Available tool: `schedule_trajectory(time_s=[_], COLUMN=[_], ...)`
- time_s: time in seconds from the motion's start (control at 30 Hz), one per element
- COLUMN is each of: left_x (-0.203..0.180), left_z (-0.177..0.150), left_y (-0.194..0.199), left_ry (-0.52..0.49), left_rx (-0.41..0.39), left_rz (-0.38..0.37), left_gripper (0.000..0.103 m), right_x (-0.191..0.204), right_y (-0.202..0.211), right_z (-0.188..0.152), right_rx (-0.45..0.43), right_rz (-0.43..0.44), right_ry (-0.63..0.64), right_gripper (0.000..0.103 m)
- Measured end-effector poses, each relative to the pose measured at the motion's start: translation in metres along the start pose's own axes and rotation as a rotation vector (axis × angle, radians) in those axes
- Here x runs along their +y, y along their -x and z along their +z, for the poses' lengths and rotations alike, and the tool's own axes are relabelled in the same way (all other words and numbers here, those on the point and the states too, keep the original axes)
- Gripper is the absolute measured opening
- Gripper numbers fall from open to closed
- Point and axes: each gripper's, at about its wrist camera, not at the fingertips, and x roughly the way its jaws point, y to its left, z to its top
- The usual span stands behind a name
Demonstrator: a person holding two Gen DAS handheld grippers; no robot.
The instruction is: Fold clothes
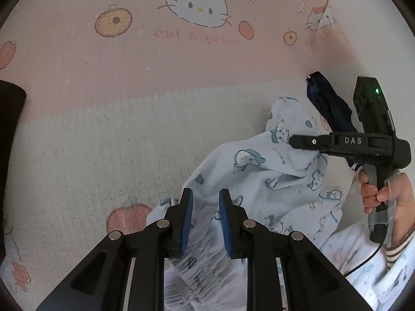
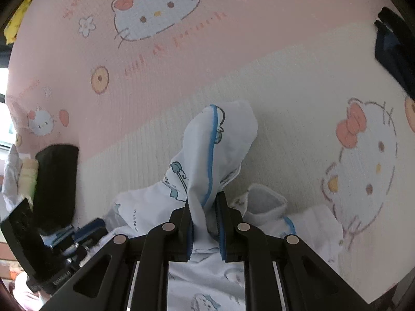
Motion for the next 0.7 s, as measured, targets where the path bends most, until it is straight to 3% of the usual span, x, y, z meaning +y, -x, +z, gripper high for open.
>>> schedule_trajectory(time_s=[0.3, 0.5, 0.7], left_x=[-0.009, -0.02, -0.023], left_z=[-0.023, -0.04, -0.034], left_y=[-0.022, -0.039, -0.04], left_ry=[0.022, -0.025, -0.007], left_rx=[0.075, 0.086, 0.09], left_rz=[-0.02, 0.032, 0.032], left_gripper=[0.018, 0.018, 0.018], right_x=[-0.015, -0.027, -0.025], right_y=[0.017, 0.01, 0.001], right_z=[-0.026, -0.029, -0.033], right_rx=[0.009, 0.046, 0.054], right_rz=[-0.013, -0.048, -0.065], right_ry=[0.008, 0.02, 0.045], right_gripper=[0.013, 0.013, 0.013])
